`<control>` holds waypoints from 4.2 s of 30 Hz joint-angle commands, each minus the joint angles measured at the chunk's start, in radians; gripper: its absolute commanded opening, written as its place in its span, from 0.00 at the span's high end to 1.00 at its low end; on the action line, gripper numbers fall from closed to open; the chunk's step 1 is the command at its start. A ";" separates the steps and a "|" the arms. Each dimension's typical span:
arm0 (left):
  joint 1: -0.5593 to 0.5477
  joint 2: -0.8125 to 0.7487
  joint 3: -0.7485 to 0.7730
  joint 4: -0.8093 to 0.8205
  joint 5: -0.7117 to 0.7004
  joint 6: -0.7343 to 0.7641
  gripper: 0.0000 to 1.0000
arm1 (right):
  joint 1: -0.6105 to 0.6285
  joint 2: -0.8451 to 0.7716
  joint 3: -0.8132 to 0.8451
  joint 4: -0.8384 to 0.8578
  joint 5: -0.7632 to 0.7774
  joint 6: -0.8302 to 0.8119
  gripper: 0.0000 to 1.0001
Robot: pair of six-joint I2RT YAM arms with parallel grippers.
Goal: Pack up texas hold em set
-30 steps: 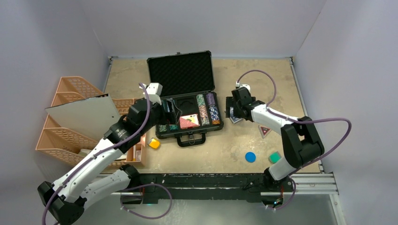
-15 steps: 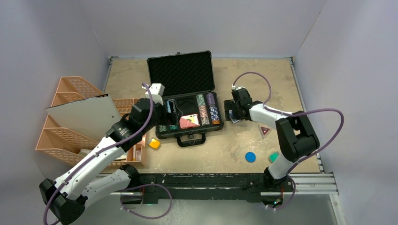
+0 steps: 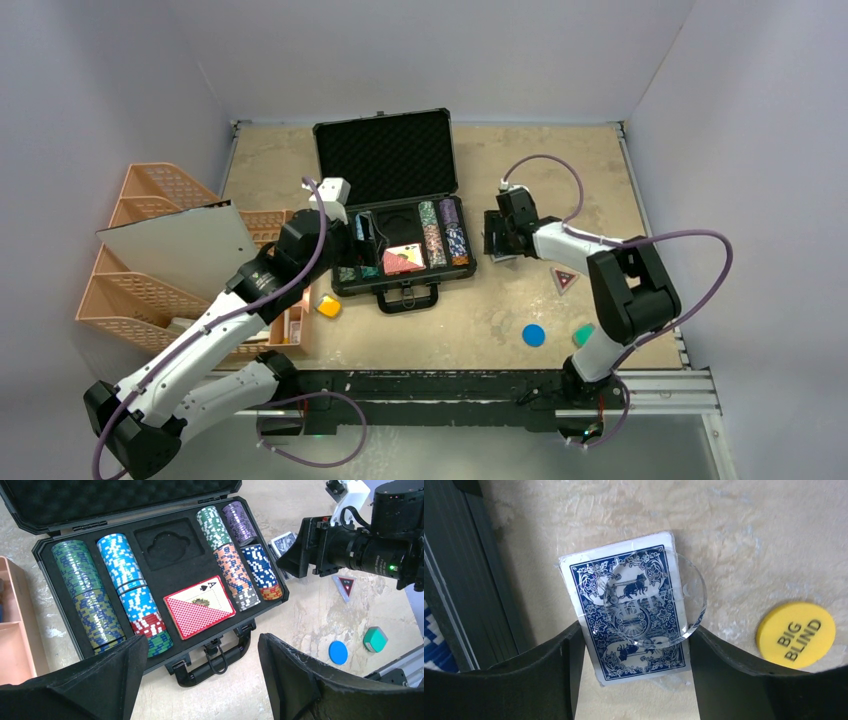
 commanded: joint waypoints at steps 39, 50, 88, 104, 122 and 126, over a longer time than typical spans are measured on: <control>0.038 0.239 0.110 0.063 0.382 -0.078 0.15 | 0.067 -0.698 -0.423 0.447 -0.639 0.148 0.51; 0.146 0.287 0.167 0.078 0.766 -0.166 0.15 | 0.220 -0.639 -0.437 0.645 -0.752 -0.128 0.54; 0.147 0.322 -0.094 0.356 0.821 -0.427 1.00 | 0.323 -0.564 -0.345 0.511 -0.810 -0.379 0.20; 0.219 0.403 0.131 0.220 0.332 -0.148 1.00 | 0.323 -0.678 -0.408 0.733 -0.460 0.070 0.01; 0.324 0.752 0.228 0.402 0.585 -0.268 1.00 | 0.322 -0.772 -0.479 0.742 -0.355 0.135 0.02; 0.329 0.801 0.240 0.413 0.619 -0.285 0.99 | 0.323 -0.770 -0.474 0.728 -0.344 0.126 0.01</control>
